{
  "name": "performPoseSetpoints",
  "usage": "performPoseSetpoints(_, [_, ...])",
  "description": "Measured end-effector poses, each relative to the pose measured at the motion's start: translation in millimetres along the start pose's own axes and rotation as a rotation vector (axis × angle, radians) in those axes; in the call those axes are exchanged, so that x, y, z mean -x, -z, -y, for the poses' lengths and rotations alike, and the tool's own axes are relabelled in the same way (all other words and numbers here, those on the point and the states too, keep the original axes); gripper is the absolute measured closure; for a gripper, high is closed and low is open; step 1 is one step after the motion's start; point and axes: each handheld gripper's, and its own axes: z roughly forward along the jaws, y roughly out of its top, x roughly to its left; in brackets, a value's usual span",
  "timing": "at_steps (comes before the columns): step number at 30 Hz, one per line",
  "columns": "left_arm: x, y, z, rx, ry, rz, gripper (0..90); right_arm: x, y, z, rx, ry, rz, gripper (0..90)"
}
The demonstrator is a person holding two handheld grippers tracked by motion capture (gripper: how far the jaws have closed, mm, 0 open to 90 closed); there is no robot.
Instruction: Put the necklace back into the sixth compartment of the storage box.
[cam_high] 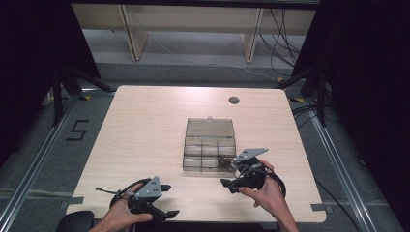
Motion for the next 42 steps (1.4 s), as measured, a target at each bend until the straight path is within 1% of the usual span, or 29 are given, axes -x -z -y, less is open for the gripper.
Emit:
performPoseSetpoints(2, [-0.6, 0.5, 0.4, -0.01, 0.001, -0.004, 15.1, -0.4, 0.0, 0.5, 0.008, -0.003, 0.009, 17.3])
performPoseSetpoints(4, [0.0, 0.1, 0.2, 0.0, 0.004, 0.002, 15.1, -0.1, -0.1, 1.6, 0.01, 0.014, 0.013, 17.3])
performPoseSetpoints(5, [-1.9, 0.3, -0.5, -0.013, -0.035, 0.014, 15.1, -1.5, -1.4, 3.0, 0.03, 0.006, 0.018, 17.3])
performPoseSetpoints(6, [-1.9, 0.3, -0.5, -0.013, -0.035, 0.014, 15.1, -1.3, -0.5, 3.2, 0.019, 0.006, 0.012, 17.3])
performPoseSetpoints(7, [0.8, -0.7, 0.6, -0.006, 0.0, 0.007, 15.1, -1.3, -0.5, 3.2, 0.019, 0.006, 0.012, 17.3])
performPoseSetpoints(9, [0.5, -0.9, 0.8, -0.016, -0.012, 0.005, 15.1, -2.3, 0.0, 3.8, 0.011, -0.004, 0.005, 17.3])
performPoseSetpoints(10, [-0.2, -0.7, 0.5, -0.017, -0.028, 0.007, 15.1, -2.5, -2.9, 5.5, 0.031, 0.007, 0.016, 17.3])
performPoseSetpoints(11, [0.7, -0.8, 0.8, -0.016, -0.01, 0.005, 15.1, -2.6, -1.8, 6.0, 0.01, 0.008, 0.012, 17.3])
performPoseSetpoints(13, [-0.1, -0.7, 0.8, -0.015, -0.011, 0.014, 15.1, -2.6, -2.8, 7.4, 0.003, 0.011, 0.012, 17.4])
performPoseSetpoints(15, [0.4, -0.1, 0.7, -0.014, -0.012, 0.003, 15.1, -2.2, -3.4, 8.2, 0.009, 0.016, 0.02, 17.5])
performPoseSetpoints(16, [0.3, -0.1, 0.7, -0.013, -0.013, 0.005, 15.0, -3.1, -2.1, 8.6, 0.0, 0.0, 0.007, 17.5])
performPoseSetpoints(17, [0.3, -0.2, 0.8, -0.013, -0.012, 0.006, 15.0, -2.5, -3.1, 9.2, 0.01, 0.009, 0.004, 17.5])
performPoseSetpoints(19, [0.3, -0.6, 0.9, -0.012, -0.008, 0.007, 15.0, -3.0, -3.6, 11.3, 0.026, 0.011, 0.019, 17.5])
performPoseSetpoints(24, [0.4, -0.6, 0.8, -0.012, -0.009, 0.008, 15.0, -5.1, 0.3, 13.6, 0.006, -0.012, 0.012, 17.3])
performPoseSetpoints(25, [-0.1, -0.9, 0.9, -0.013, -0.009, 0.017, 15.0, -5.2, 0.9, 15.3, 0.014, -0.014, 0.006, 17.3])
performPoseSetpoints(26, [-0.2, -1.0, 0.9, -0.015, -0.009, 0.018, 15.0, -5.0, -1.5, 16.6, 0.043, -0.004, 0.009, 17.3])
performPoseSetpoints(27, [-0.2, -1.0, 0.9, -0.015, -0.009, 0.018, 15.0, -4.6, -1.4, 17.7, 0.044, 0.005, 0.017, 17.3])
performPoseSetpoints(29, [-0.8, -0.7, 0.9, -0.021, -0.015, 0.013, 15.0, -5.3, 1.1, 18.1, 0.023, -0.005, 0.013, 17.3])
performPoseSetpoints(30, [-0.3, -0.9, 1.0, -0.015, -0.009, 0.017, 15.0, -4.8, 0.9, 19.0, 0.032, 0.002, 0.012, 17.2])
performPoseSetpoints(31, [0.0, -0.7, 1.1, -0.019, -0.014, 0.006, 15.0, -6.0, 1.7, 20.2, 0.027, -0.019, 0.005, 17.2])
performPoseSetpoints(32, [0.0, -0.7, 1.1, -0.019, -0.014, 0.006, 15.0, -6.0, 1.7, 20.2, 0.027, -0.019, 0.005, 17.2])
performPoseSetpoints(33, [1.1, -1.7, 1.4, -0.01, -0.004, 0.009, 15.0, -6.4, -0.1, 21.4, 0.052, -0.017, 0.001, 17.2])
performPoseSetpoints(35, [1.1, -1.7, 1.5, -0.016, -0.011, 0.011, 15.0, -5.8, 2.1, 22.7, 0.04, -0.01, 0.005, 17.2])
performPoseSetpoints(36, [1.3, -1.8, 1.5, -0.017, -0.011, 0.011, 15.0, -7.6, 3.5, 24.7, 0.037, -0.029, 0.009, 17.2])
performPoseSetpoints(38, [1.2, -1.9, 1.5, -0.016, -0.009, 0.011, 15.0, -8.5, 2.4, 26.1, 0.052, -0.039, 0.017, 17.2])
performPoseSetpoints(39, [-0.2, -1.7, 1.1, -0.015, -0.029, 0.011, 15.0, -8.2, 4.5, 27.5, 0.034, -0.033, 0.01, 17.2])
performPoseSetpoints(40, [-0.3, -1.6, 1.1, -0.015, -0.029, 0.011, 15.0, -7.4, 4.1, 28.9, 0.039, -0.021, 0.014, 17.2])
performPoseSetpoints(41, [-0.3, -1.6, 1.1, -0.016, -0.029, 0.011, 15.0, -7.9, 4.2, 29.5, 0.042, -0.03, 0.003, 17.2])
performPoseSetpoints(42, [-0.2, -1.7, 1.1, -0.015, -0.029, 0.01, 15.0, -8.3, 2.8, 31.7, 0.062, -0.034, 0.018, 17.2])
